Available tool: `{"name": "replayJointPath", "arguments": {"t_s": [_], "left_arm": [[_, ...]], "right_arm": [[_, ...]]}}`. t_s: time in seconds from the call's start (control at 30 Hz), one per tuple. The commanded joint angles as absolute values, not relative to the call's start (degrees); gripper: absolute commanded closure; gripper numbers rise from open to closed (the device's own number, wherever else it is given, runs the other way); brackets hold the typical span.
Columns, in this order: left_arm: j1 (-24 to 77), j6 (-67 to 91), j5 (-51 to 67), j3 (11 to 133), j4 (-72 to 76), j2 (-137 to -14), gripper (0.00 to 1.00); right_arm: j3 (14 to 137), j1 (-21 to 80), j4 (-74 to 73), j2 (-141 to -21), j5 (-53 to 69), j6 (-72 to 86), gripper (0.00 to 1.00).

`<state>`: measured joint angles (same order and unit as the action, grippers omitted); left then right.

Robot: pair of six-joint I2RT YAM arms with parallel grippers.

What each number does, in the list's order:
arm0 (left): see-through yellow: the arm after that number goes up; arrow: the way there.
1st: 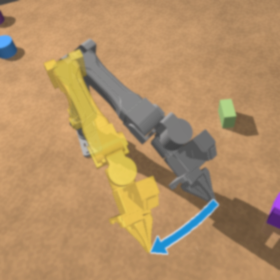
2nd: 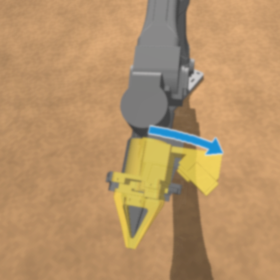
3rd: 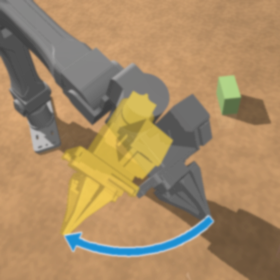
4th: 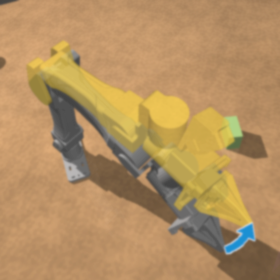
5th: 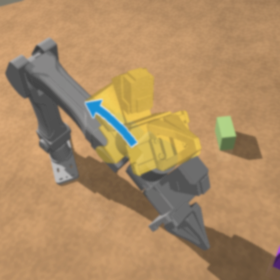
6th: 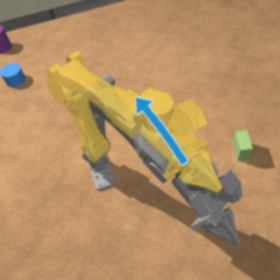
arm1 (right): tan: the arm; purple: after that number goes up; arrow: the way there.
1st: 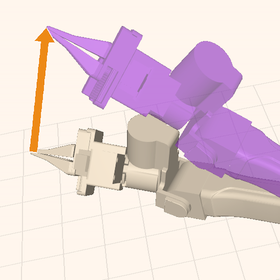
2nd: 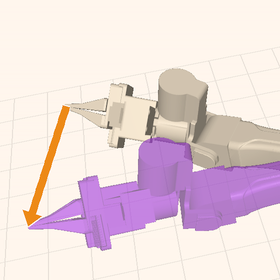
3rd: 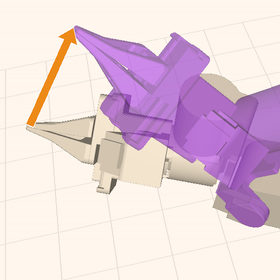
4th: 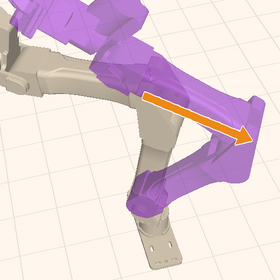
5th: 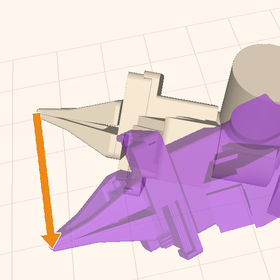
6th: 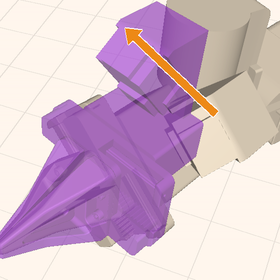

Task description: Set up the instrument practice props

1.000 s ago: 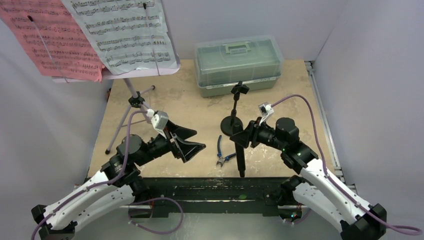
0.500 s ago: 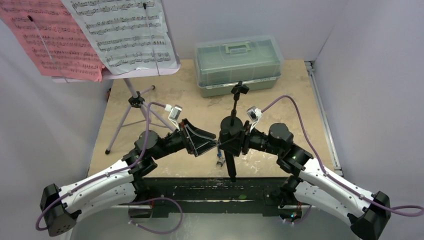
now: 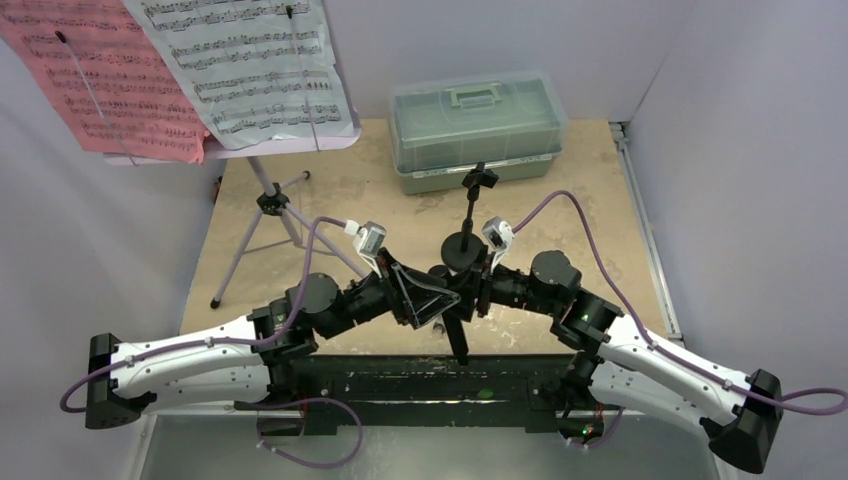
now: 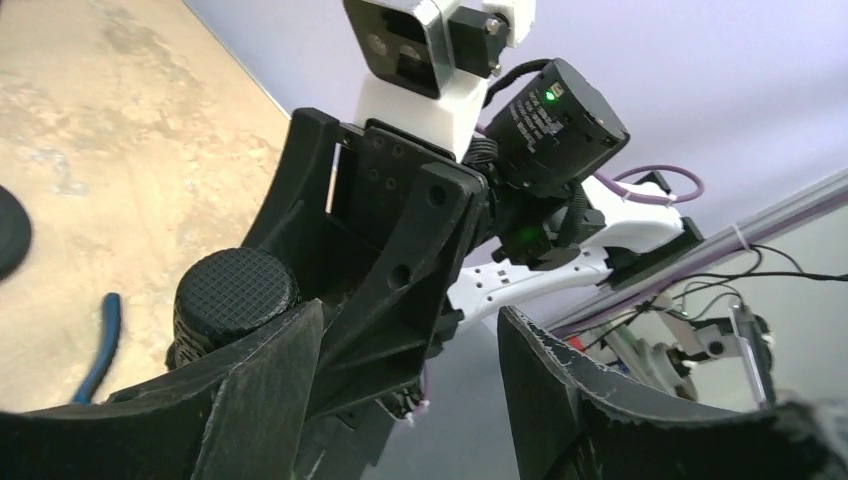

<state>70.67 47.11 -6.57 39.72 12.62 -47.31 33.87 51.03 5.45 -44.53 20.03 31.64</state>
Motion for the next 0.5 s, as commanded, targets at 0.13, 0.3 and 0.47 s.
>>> {"name": "replayJointPath", "arguments": {"t_s": [0.13, 0.3, 0.47], "left_arm": [[71.6, 41.8, -23.5, 42.8, 1.8, -40.9, 0.32], [71.5, 42.3, -24.3, 45.5, -4.6, -41.5, 0.24], [71.6, 43.1, -19.7, 45.6, -2.0, -46.9, 0.28]], "right_arm": [[37.4, 53.4, 7.9, -44.0, 18.8, 28.3, 1.0], [38.1, 54.0, 8.9, -44.3, 20.1, 27.9, 1.0], [39.8, 54.5, 8.3, -45.3, 20.5, 27.4, 1.0]]}}
